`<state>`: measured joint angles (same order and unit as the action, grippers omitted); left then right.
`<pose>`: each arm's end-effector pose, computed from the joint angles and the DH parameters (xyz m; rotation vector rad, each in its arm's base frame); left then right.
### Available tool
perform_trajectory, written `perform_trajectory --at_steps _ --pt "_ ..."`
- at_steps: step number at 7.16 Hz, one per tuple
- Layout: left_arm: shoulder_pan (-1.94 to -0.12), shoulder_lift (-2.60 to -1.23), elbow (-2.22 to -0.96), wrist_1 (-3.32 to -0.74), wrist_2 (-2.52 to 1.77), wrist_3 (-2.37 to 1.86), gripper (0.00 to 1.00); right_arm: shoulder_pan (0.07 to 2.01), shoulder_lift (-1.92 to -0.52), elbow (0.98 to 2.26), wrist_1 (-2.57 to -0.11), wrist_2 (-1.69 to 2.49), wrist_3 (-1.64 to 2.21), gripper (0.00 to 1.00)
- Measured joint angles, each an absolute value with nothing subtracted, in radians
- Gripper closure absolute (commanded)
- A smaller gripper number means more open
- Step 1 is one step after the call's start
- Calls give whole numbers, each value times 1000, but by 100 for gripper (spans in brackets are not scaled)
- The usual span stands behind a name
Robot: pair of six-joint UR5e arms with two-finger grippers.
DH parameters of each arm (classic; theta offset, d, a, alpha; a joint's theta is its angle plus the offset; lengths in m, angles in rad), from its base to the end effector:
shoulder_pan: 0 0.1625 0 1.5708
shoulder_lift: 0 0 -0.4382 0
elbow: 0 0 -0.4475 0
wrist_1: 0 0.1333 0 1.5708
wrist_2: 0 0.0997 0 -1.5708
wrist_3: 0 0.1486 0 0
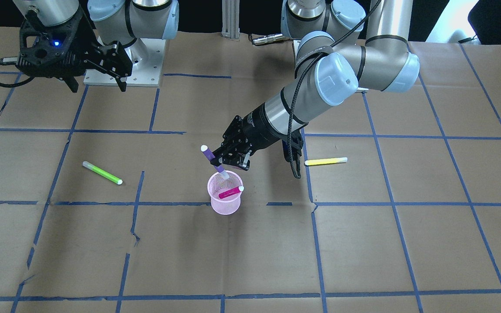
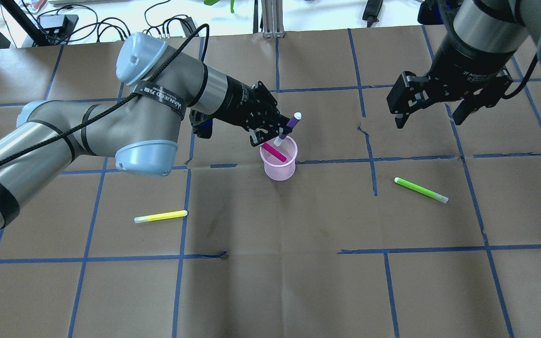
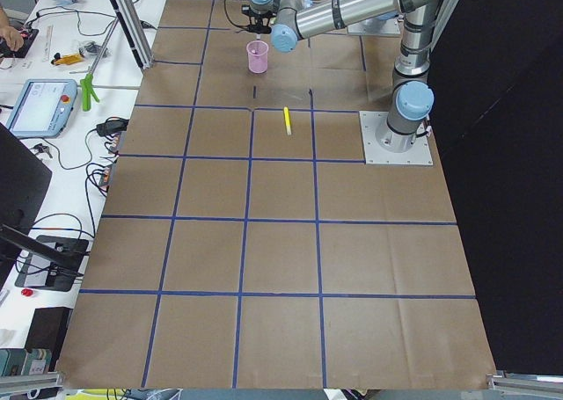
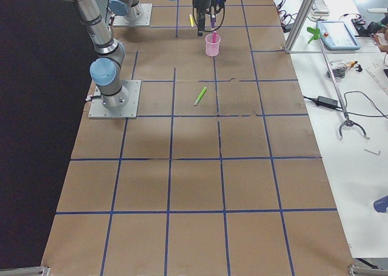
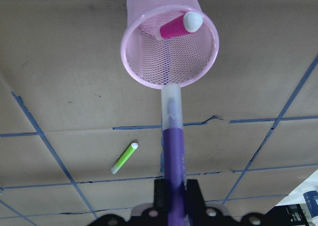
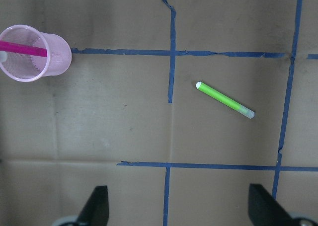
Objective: Insert purple and pink pens into pink cup
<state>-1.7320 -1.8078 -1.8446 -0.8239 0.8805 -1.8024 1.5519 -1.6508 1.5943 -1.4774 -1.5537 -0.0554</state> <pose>-0.3240 -0.5724 0.2816 1.7612 -1.7875 -0.5843 0.1263 -0.5084 0.4724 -0.0565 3.1221 0.0566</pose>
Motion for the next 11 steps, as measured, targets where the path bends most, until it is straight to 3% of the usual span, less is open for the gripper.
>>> perform_trajectory --at_steps 5,6,7,8,11 --pt "-1730 -1892 -1853 -800 912 -1801 96 1553 -1663 1581 -1475 -1571 -53 0" --pt "-1730 -1900 -1855 -798 918 -1801 69 1553 -1663 1580 -1476 -1574 -52 0" --pt "-1730 -1907 -1857 -798 929 -1802 26 1554 -1661 1580 -1477 -1575 -52 0" --pt "-1731 -1913 -1857 -797 963 -1806 2 1554 -1658 1577 -1478 -1575 -52 0" --pt "-1730 -1887 -1847 -792 1042 -1802 2 1554 -1649 1563 -1478 -1575 -52 0"
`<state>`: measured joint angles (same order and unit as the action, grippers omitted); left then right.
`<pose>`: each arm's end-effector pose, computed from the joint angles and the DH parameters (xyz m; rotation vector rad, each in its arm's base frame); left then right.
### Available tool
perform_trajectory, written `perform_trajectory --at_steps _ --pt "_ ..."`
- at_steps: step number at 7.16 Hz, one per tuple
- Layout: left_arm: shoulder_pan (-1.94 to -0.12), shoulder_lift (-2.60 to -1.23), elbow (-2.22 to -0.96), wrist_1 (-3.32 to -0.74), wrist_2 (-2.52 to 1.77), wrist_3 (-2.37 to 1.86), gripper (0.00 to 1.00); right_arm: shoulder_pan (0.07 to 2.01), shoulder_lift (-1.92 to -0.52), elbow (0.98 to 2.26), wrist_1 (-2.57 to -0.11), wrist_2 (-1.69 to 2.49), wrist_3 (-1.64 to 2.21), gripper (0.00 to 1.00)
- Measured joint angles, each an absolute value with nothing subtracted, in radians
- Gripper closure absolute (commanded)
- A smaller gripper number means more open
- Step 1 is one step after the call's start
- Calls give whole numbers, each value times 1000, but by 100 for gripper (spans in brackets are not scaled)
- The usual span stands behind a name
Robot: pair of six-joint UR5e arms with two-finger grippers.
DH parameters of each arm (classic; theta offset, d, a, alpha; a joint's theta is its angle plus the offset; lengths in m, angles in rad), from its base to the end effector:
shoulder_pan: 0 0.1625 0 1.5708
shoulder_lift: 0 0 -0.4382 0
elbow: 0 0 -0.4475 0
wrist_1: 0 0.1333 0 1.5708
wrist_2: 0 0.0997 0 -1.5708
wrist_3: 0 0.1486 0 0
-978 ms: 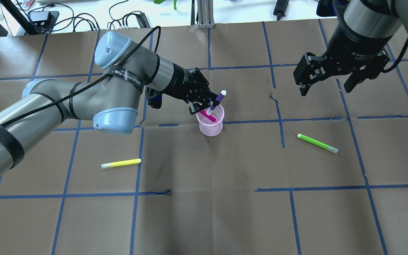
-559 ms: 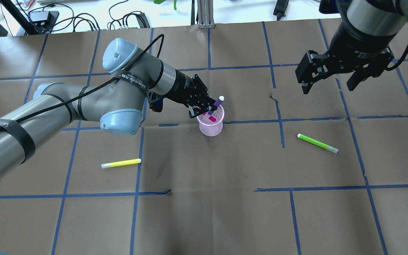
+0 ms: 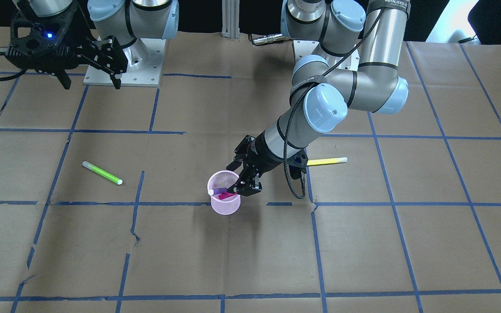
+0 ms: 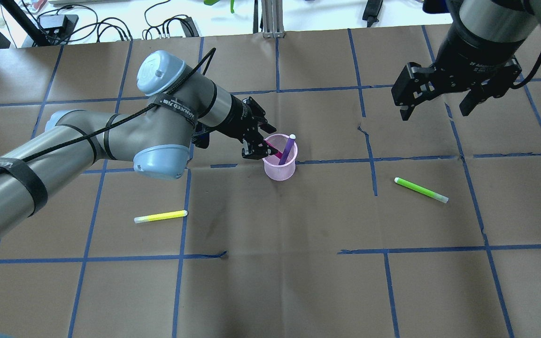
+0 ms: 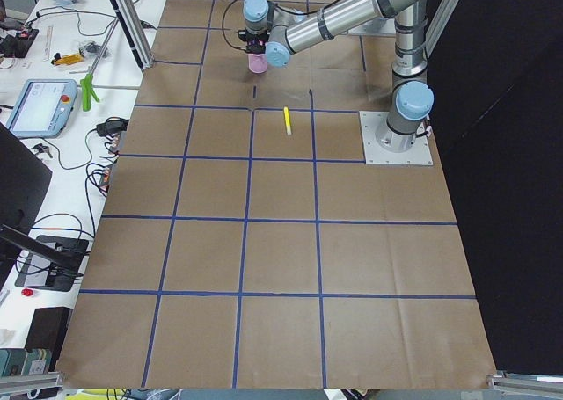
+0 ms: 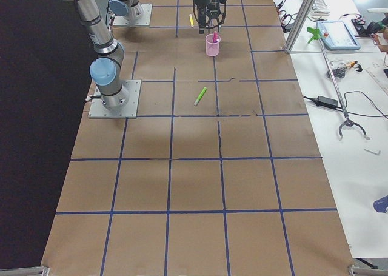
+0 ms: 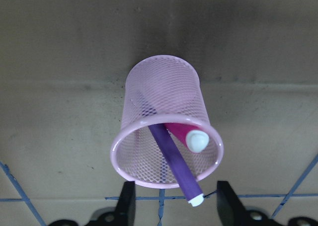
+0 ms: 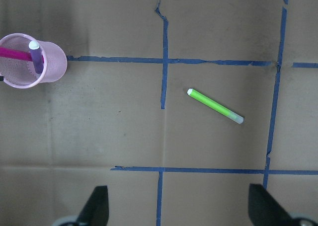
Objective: Insert purple and pink pens into pink cup
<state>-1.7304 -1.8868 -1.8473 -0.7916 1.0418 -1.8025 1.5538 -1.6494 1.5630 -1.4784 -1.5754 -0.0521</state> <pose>-0.3056 -0.5881 0.2215 1.9005 -1.8603 -0.4600 0.1239 -0.5124 0.4888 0.0551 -3.1367 -0.0097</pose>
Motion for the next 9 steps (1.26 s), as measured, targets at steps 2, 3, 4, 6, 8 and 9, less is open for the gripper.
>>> perform_trajectory --at_steps 2,3,4,6,8,9 --pt "-1726 -1815 -1840 -794 1194 -1721 3 1554 -1648 1562 -1478 -1575 -52 0" --pt "-1720 -1759 -1841 -804 1296 -1625 4 1554 -1649 1563 -1478 -1574 -52 0" --pt "-1716 -1709 -1840 -822 1416 -1506 4 1554 -1649 1563 -1478 -1574 -52 0" --pt "-1715 -1640 -1835 -883 1642 -1204 2 1554 -1649 1563 -1477 -1574 -52 0" --pt "-1713 -1604 -1829 -949 1728 -778 2 1554 -1649 1563 -1477 -1574 -52 0" --pt "-1711 -1591 -1819 -1021 1733 -594 2 1554 -1649 1563 -1477 -1573 -52 0"
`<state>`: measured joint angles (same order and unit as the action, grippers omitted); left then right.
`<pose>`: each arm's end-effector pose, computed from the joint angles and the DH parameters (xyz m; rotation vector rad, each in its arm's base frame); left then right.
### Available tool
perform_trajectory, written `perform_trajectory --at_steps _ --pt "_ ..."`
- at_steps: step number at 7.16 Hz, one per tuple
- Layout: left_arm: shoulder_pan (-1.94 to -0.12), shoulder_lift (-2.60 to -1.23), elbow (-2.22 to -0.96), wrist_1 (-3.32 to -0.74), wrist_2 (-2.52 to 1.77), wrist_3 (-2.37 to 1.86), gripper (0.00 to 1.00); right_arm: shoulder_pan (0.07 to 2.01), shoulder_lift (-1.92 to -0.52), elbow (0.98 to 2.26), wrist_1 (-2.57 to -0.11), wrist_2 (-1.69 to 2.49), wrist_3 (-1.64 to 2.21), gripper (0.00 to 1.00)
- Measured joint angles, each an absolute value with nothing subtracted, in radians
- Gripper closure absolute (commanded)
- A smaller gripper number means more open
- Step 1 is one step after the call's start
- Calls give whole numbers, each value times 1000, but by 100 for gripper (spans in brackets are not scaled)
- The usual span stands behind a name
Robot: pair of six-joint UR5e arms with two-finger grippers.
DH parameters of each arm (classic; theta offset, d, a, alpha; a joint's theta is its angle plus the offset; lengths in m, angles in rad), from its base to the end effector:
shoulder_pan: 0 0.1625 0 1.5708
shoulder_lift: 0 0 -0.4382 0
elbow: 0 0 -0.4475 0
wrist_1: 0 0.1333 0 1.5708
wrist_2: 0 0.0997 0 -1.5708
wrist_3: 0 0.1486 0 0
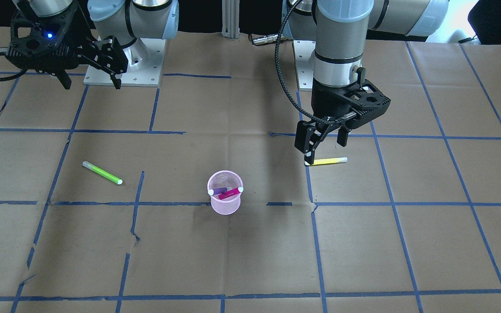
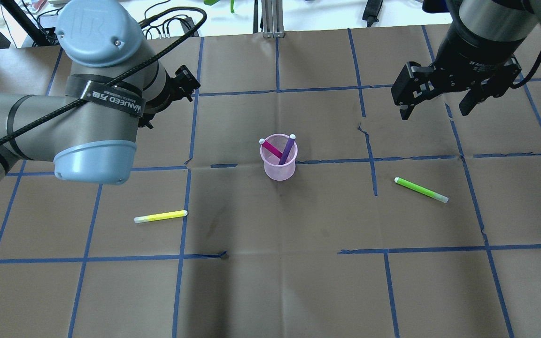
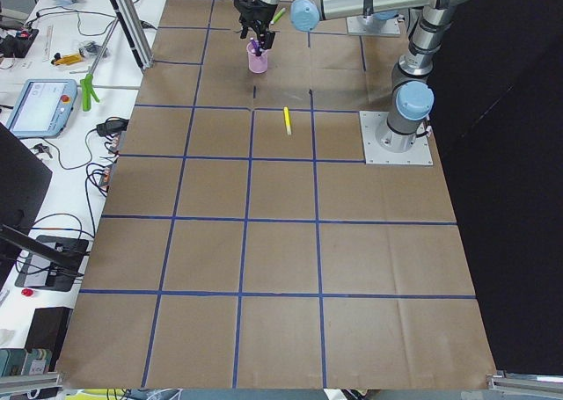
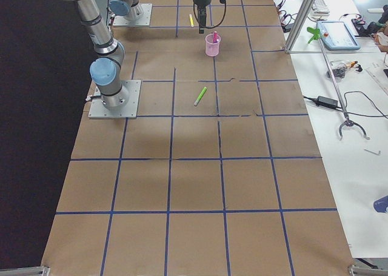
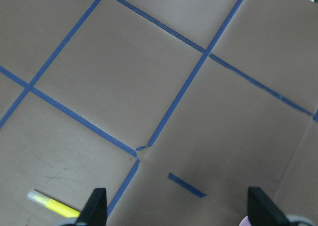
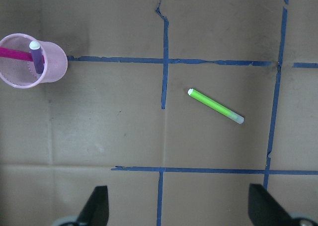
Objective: Insert purple and pink pens into pink cup
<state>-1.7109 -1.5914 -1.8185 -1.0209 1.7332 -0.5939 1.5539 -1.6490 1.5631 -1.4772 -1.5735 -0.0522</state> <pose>-0.1888 -0.5561 0.3688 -0.7209 2.9661 -0.4929 0.1243 -0.5123 0.4884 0.0554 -3.1386 -0.0122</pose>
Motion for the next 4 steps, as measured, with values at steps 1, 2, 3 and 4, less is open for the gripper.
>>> perform_trajectory --at_steps 1,2,3,4 --pt "-1701 -1583 -1802 -1107 1721 -457 2 1554 -1649 1563 -1477 -1573 -52 0" --pt "-1673 -1577 -1781 -1202 1672 -349 2 1554 -1649 1563 -1477 -1573 -52 0" --pt "-1640 -1565 -1766 -1285 1617 -255 2 1554 -1649 1563 -1477 -1572 -52 0" --pt "-1606 -1546 -1759 -1358 1587 -156 2 1554 -1649 1563 -1477 -1572 -52 0"
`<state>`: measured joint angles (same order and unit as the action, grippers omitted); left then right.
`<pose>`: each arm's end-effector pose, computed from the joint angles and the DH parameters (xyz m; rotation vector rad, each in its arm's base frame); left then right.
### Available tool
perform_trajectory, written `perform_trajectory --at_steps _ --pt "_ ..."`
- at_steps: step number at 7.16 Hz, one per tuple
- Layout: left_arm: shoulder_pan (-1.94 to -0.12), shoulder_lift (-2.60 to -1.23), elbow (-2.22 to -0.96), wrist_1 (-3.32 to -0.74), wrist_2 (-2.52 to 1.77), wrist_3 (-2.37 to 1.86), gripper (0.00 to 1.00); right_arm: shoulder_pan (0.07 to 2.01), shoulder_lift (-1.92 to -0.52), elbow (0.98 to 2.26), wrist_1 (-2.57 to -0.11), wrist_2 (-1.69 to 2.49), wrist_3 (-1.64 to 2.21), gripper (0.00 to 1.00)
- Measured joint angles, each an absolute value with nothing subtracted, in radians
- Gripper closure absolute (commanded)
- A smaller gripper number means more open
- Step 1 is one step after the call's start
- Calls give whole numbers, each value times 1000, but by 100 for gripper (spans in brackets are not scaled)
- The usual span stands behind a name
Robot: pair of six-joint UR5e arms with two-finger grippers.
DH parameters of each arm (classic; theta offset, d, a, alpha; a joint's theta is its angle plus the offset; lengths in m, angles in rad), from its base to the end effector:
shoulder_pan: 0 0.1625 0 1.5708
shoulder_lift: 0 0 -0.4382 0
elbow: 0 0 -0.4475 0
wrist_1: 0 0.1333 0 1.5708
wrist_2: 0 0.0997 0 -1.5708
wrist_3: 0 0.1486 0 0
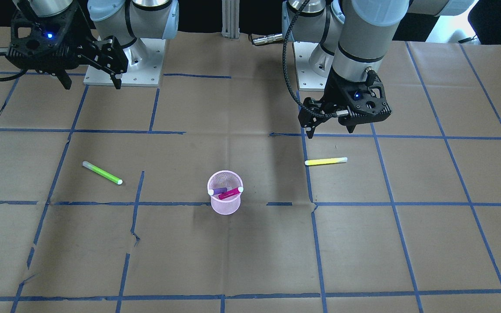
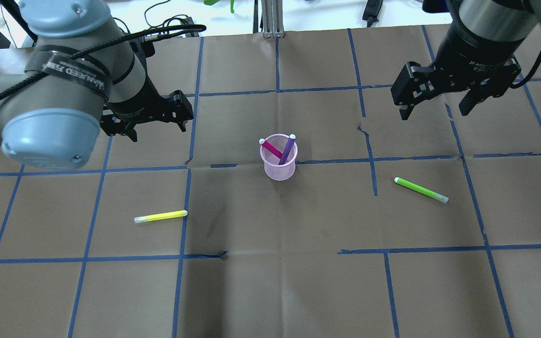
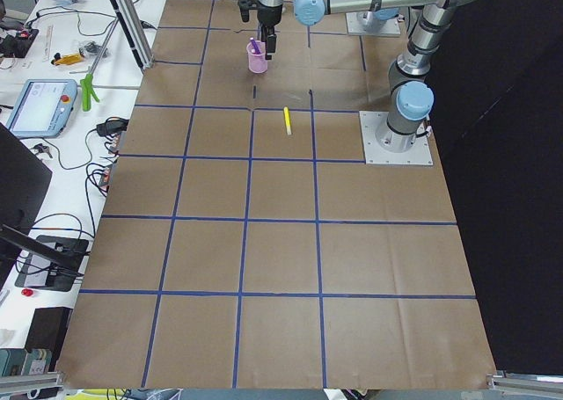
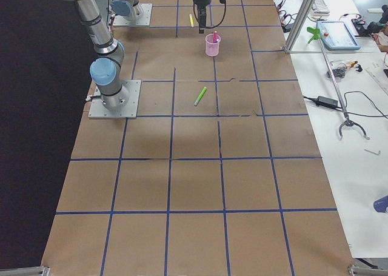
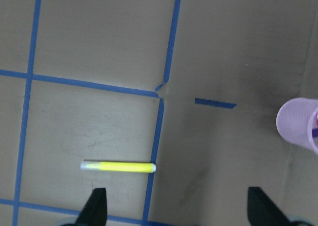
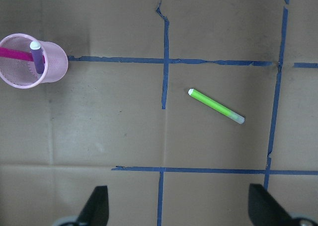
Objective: Insert purple and pink pens into pink cup
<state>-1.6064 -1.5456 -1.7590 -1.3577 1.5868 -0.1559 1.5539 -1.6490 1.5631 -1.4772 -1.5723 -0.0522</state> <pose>-0.1500 -0.5325 0.3845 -0.1887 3.1237 -0.0804 0.1244 -0.5123 0.4884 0.0554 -3.1398 -0.0122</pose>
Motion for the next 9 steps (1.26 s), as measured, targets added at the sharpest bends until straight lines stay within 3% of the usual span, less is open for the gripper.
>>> perform_trajectory --at_steps 4,6,9 --pt "-1536 -1481 -1697 -1515 1576 13 2 1553 -1650 1563 -1477 -1573 -52 0" --pt "-1538 -1511 -1584 -1618 1575 12 2 1553 -1651 1563 -1478 -1574 -52 0" --pt "-1558 -1569 -1535 -1623 1574 -17 3 1552 -1650 1563 -1478 -1575 -52 0"
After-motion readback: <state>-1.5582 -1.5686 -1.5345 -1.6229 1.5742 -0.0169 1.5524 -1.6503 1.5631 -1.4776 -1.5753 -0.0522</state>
